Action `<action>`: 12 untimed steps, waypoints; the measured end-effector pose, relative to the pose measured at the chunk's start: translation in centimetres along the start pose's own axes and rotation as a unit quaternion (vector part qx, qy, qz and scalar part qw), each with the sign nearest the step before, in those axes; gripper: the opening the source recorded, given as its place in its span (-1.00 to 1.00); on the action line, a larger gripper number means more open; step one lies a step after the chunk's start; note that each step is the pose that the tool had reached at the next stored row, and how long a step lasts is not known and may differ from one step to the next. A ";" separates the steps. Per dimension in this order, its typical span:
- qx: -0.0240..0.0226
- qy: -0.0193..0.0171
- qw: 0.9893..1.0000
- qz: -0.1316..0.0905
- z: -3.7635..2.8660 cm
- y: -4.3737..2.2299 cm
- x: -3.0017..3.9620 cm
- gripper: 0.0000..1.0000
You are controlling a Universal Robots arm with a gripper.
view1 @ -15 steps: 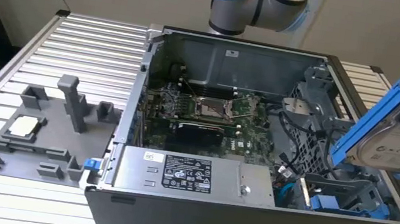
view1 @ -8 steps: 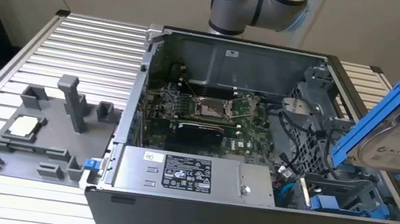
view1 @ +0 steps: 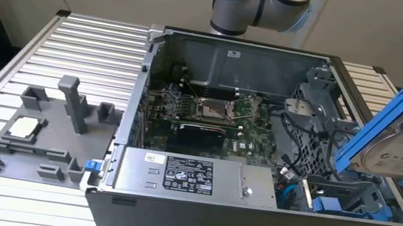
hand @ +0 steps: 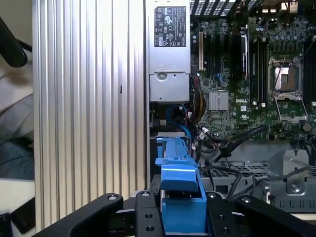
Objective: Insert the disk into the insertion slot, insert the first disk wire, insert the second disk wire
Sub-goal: 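Insert the disk into the insertion slot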
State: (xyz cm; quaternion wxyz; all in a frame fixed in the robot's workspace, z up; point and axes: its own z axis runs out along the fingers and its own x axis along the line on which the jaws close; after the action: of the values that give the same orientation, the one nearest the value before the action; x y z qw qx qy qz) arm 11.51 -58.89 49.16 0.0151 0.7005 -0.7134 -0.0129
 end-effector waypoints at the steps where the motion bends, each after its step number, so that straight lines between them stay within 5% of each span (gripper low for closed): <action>1: 0.000 0.000 1.000 0.000 0.11 -0.01 0.05 -0.35; 5: 0.000 -0.002 1.000 0.000 0.75 -0.18 0.14 -0.35; 9: 0.000 -0.014 1.000 -0.001 1.08 -0.55 0.14 -0.35; 12: -0.001 -0.015 1.000 -0.001 1.11 -0.67 0.14 -0.35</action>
State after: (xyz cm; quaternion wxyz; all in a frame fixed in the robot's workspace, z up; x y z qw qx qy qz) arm 12.14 -59.05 48.03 0.0053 0.7006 -0.7131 -0.0240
